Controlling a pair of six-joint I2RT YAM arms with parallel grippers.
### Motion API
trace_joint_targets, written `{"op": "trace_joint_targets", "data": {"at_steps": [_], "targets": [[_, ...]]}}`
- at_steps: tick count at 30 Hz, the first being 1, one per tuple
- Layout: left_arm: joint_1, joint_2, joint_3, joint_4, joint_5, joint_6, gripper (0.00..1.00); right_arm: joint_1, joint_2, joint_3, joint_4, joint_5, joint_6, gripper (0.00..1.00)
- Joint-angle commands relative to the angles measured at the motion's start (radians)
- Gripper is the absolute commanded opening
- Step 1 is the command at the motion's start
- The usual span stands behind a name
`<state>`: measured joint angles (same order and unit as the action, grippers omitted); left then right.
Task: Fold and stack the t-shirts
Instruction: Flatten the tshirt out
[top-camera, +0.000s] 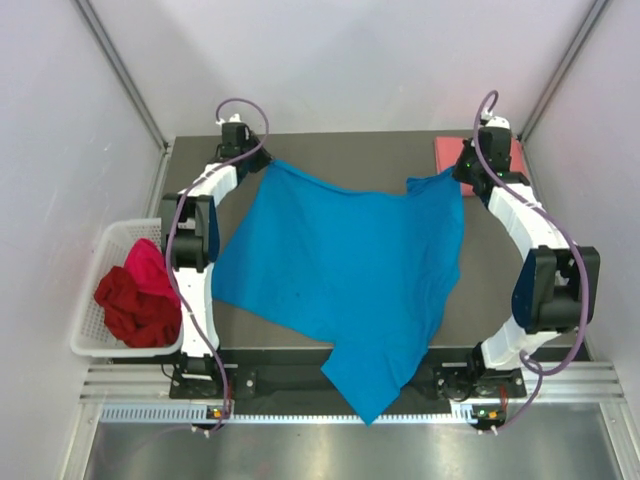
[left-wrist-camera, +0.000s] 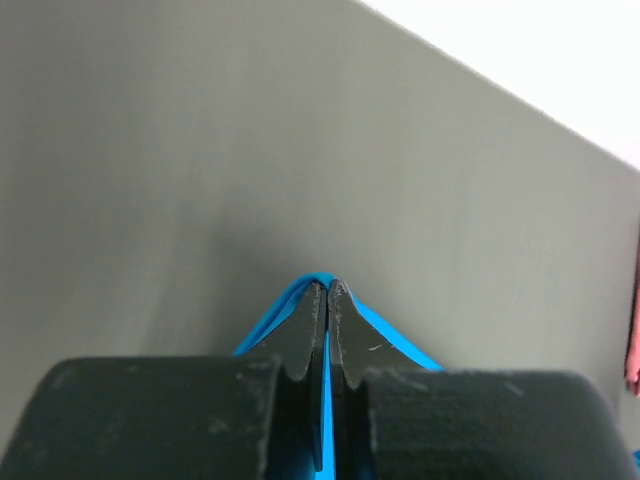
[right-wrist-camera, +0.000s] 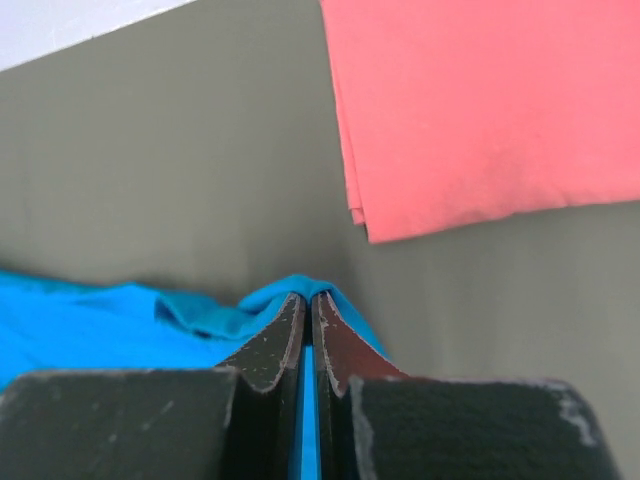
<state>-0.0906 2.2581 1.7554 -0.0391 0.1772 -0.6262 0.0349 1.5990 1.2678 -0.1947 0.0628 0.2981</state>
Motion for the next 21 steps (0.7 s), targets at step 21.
{"op": "trace_joint_targets", "data": {"at_steps": [21], "targets": [[0.045, -0.003, 0.179, -0.283, 0.03, 0.019, 0.0, -0.018, -0.034, 0.13, -0.368, -0.218, 0.021, 0.0]]}}
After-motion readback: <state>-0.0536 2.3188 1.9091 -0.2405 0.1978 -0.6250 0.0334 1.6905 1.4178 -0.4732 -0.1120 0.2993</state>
